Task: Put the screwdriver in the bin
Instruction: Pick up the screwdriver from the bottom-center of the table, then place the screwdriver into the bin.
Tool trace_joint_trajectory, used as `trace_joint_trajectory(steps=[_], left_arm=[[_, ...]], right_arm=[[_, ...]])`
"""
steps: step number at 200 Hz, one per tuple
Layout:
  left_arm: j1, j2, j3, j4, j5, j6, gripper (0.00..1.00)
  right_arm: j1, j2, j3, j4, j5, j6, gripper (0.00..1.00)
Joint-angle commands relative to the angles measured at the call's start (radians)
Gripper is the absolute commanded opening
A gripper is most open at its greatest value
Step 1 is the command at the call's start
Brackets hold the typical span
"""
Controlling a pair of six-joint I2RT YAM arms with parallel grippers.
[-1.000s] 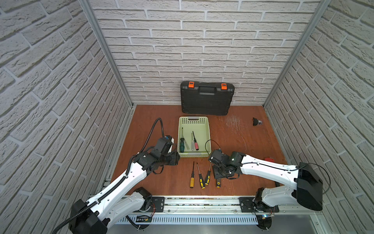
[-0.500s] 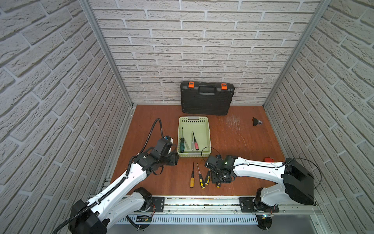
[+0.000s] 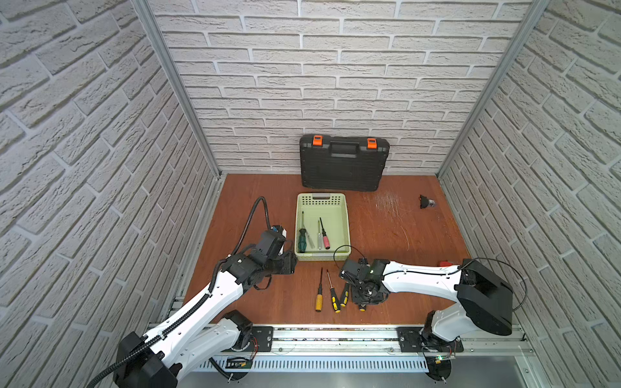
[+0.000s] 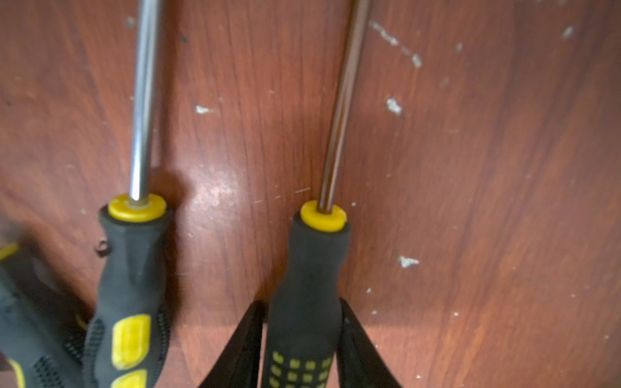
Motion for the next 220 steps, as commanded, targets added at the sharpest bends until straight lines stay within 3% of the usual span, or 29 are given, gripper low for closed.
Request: trace_joint_trajectory(steps=[1,48,98,124,151,170,183,220], left_arm=[[-0.003,-0.009,0.01,0.004,-0.004,-0.003,0.58],[-0.003,-0.004,0.027,-0.009,-0.009,0.013,0.58],[0.0,0.004,0.054,-0.024,-0.031,0.017,0.58],[0.001,0.001,0.058,-0.028,-0.054,0.018,0.58],[0.007,0.007,0.072,-0.03,-0.067,0.01,0.58],[0.007,0.008,0.094,-0.05,-0.074,0.008,0.58],[0.006,0.005,0.103,-0.074,-0.083,0.01,0.58],[0.007,-0.028,0.103,-0.124,-0.114,-0.005,0.58]], right_arm=[[-0.002,0.01,-0.028,0.034,0.004,0.009,0.31],[-0.004,-0.047,-0.064,0.019,0.031,0.035,0.07],[-0.019,-0.287,0.109,-0.254,0.227,-0.049,0.06],[-0.079,-0.353,0.271,-0.265,0.234,-0.176,0.06],[-0.176,-0.258,0.454,-0.199,0.138,-0.308,0.06],[-0.221,-0.135,0.567,-0.118,0.01,-0.424,0.05],[-0.231,-0.042,0.662,-0.141,-0.006,-0.494,0.06],[-0.258,0.157,0.757,-0.003,-0.196,-0.554,0.06]])
